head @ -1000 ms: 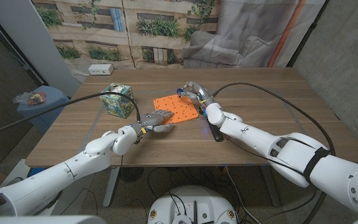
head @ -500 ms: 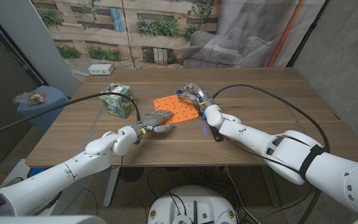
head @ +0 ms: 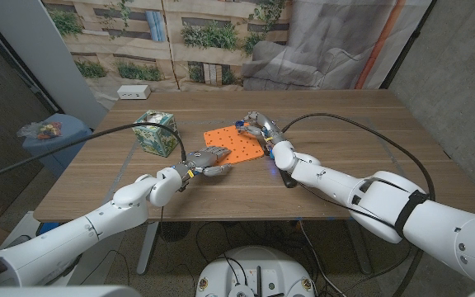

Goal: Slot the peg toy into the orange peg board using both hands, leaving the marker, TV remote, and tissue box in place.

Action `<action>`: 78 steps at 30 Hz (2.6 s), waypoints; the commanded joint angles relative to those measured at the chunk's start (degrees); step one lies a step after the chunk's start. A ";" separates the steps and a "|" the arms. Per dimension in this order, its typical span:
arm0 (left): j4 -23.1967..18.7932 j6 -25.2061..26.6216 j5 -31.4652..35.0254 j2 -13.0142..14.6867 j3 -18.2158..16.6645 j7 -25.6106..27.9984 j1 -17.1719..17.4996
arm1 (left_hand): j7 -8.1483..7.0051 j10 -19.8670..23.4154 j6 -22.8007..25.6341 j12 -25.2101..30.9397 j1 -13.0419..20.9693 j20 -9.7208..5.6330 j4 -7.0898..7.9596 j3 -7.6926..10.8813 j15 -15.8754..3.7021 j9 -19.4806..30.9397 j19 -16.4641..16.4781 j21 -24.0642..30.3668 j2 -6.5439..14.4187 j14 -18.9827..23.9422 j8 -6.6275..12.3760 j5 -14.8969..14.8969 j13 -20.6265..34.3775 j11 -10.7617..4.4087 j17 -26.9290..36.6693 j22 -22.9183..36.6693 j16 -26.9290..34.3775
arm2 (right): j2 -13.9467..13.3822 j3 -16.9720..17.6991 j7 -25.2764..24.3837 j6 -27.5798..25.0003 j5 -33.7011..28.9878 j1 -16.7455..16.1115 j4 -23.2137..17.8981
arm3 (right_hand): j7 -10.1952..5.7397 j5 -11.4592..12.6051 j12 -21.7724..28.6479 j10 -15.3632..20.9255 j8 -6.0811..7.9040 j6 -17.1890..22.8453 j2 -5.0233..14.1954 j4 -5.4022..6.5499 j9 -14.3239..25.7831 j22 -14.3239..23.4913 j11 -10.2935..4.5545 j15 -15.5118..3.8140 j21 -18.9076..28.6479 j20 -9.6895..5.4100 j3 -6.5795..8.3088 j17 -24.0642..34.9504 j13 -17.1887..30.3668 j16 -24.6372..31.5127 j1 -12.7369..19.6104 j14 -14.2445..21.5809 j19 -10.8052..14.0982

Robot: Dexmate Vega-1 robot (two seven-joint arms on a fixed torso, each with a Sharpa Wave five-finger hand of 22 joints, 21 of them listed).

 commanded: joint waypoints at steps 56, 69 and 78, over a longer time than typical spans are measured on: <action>1.54 -0.65 -0.98 -0.72 0.67 -0.91 -1.19 | -0.17 1.03 0.99 0.22 0.73 -9.93 -0.28 1.41 -3.75 0.23 0.46 -0.03 5.48 0.91 0.46 0.22 0.29 -0.39 0.26 0.05 0.12 | 2.67 -2.49 -0.95 2.03 1.39 1.94 7.32 | -3.44 0.27 -0.18 0.04 1.99 3.22 2.31 0.09 1.29 0.14 -0.57 -0.58 -0.03 -0.20 -0.54 0.45 0.05 0.25 3.57 0.24 -0.05; 1.77 -0.77 -1.03 -0.84 0.84 -1.15 -1.47 | -0.23 1.17 1.15 0.21 0.83 -9.91 -0.45 1.66 -3.82 0.24 0.55 -0.04 5.43 1.03 0.47 0.20 0.29 -0.34 0.23 0.05 0.10 | 2.70 -3.05 -1.01 1.75 1.29 2.10 7.75 | -3.45 0.30 -0.23 -0.03 2.02 3.16 2.39 0.09 1.33 0.14 -0.58 -0.62 -0.02 -0.28 -0.61 0.51 0.06 0.28 3.71 0.30 -0.07; 2.18 -0.83 -1.32 -1.16 0.90 -1.12 -1.72 | -0.14 1.29 1.35 0.22 0.86 -9.92 -0.51 1.79 -3.86 0.25 0.62 -0.04 5.39 1.11 0.52 0.19 0.29 -0.28 0.23 0.05 0.10 | 2.76 -3.38 -0.83 0.76 1.16 2.23 7.43 | -3.45 0.32 -0.25 -0.06 2.07 3.18 2.41 0.07 1.36 0.14 -0.62 -0.66 0.01 -0.22 -0.67 0.54 0.06 0.33 3.84 0.43 -0.03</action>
